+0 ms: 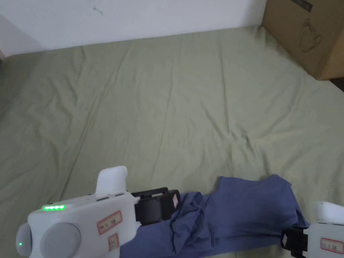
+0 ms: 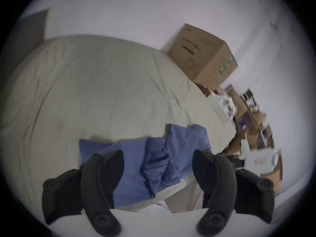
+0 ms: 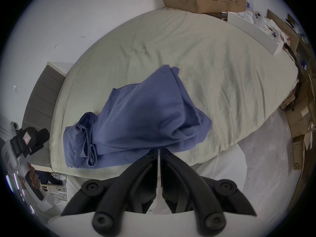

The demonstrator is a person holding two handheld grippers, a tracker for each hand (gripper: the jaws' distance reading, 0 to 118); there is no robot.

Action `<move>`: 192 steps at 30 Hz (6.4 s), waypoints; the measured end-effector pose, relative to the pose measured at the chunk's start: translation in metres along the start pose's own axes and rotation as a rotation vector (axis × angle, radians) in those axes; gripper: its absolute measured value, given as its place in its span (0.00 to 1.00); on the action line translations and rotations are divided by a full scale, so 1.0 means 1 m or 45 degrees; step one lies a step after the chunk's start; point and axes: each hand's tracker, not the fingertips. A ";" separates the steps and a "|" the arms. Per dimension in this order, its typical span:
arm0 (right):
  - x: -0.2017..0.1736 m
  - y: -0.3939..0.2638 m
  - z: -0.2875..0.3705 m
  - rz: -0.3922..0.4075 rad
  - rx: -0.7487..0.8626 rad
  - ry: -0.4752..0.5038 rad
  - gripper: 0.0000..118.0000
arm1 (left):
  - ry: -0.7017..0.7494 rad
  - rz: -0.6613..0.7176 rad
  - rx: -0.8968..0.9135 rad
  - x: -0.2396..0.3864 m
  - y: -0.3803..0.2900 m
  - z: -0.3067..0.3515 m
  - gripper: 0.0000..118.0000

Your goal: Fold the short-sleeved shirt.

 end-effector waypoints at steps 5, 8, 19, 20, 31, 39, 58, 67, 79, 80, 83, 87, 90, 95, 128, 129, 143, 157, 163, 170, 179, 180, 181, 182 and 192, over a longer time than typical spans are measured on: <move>-0.015 0.000 0.002 0.043 0.012 0.041 0.03 | 0.020 0.102 -0.162 -0.025 -0.021 -0.048 0.02; -0.018 0.000 0.002 0.046 0.006 0.058 0.03 | -0.042 0.162 -0.263 -0.020 -0.036 -0.077 0.02; -0.017 0.000 0.001 0.045 -0.015 0.029 0.03 | -0.194 0.044 -0.401 0.018 -0.052 -0.095 0.02; -0.018 -0.001 0.001 0.044 -0.017 0.028 0.03 | -0.195 0.012 -0.420 0.021 -0.056 -0.098 0.02; -0.037 0.000 0.009 0.091 -0.012 0.005 0.03 | -0.284 -0.027 -0.367 0.018 -0.044 -0.061 0.02; -0.052 0.000 0.006 0.145 -0.015 0.002 0.03 | -0.126 0.291 -0.039 -0.092 -0.015 0.024 0.02; -0.091 -0.006 -0.011 0.286 -0.107 -0.056 0.03 | -0.351 0.761 -0.206 -0.173 -0.074 -0.059 0.13; -0.090 0.001 -0.011 0.244 -0.085 -0.071 0.03 | -0.350 0.847 -0.083 -0.221 -0.063 0.005 0.12; -0.073 -0.002 -0.020 0.167 -0.098 -0.019 0.03 | 0.014 0.736 0.033 -0.238 -0.034 0.119 0.12; -0.072 -0.002 -0.020 0.160 -0.093 -0.016 0.03 | 0.011 0.708 0.047 -0.229 -0.028 0.121 0.12; -0.071 -0.003 -0.015 0.167 -0.071 -0.029 0.03 | -0.041 0.547 0.074 -0.183 -0.007 0.124 0.12; -0.061 -0.002 -0.013 0.156 -0.048 -0.036 0.03 | -0.075 0.336 0.038 -0.114 0.023 0.111 0.12; -0.047 -0.001 -0.012 0.096 -0.039 -0.020 0.03 | -0.132 0.228 0.034 -0.063 0.038 0.086 0.12; -0.023 -0.005 -0.005 0.070 -0.020 -0.074 0.03 | -0.187 0.121 -0.143 -0.006 0.039 0.008 0.12; 0.011 -0.013 -0.003 0.014 -0.039 -0.144 0.03 | -0.138 0.081 -0.485 0.022 -0.023 -0.120 0.03; 0.013 -0.013 -0.002 0.006 -0.039 -0.146 0.03 | -0.127 0.055 -0.513 0.025 -0.027 -0.132 0.03; 0.010 -0.010 -0.002 0.016 -0.059 -0.160 0.03 | -0.232 0.061 -0.543 0.046 -0.024 -0.151 0.03; -0.118 0.025 -0.043 0.472 -0.051 0.003 0.03 | -0.096 0.344 -0.131 -0.086 -0.012 0.020 0.90; -0.144 0.028 -0.088 0.577 -0.123 -0.085 0.03 | -0.131 0.521 -0.154 -0.135 -0.033 0.021 0.90; -0.138 0.031 -0.093 0.519 -0.152 -0.080 0.03 | -0.251 0.627 -0.293 -0.152 -0.045 -0.035 0.90; -0.144 0.029 -0.094 0.529 -0.149 -0.126 0.03 | -0.408 0.691 -0.379 -0.154 -0.053 -0.094 0.23; -0.144 0.029 -0.093 0.523 -0.148 -0.132 0.03 | -0.512 0.747 -0.338 -0.155 -0.054 -0.088 0.22; -0.145 0.030 -0.090 0.512 -0.150 -0.125 0.03 | -0.504 0.783 -0.327 -0.156 -0.053 -0.083 0.21; -0.145 0.032 -0.087 0.498 -0.156 -0.114 0.03 | -0.484 0.749 -0.343 -0.156 -0.051 -0.080 0.21; -0.165 0.030 -0.042 0.485 -0.062 -0.032 0.03 | -0.128 0.403 -0.323 -0.205 0.015 0.011 0.21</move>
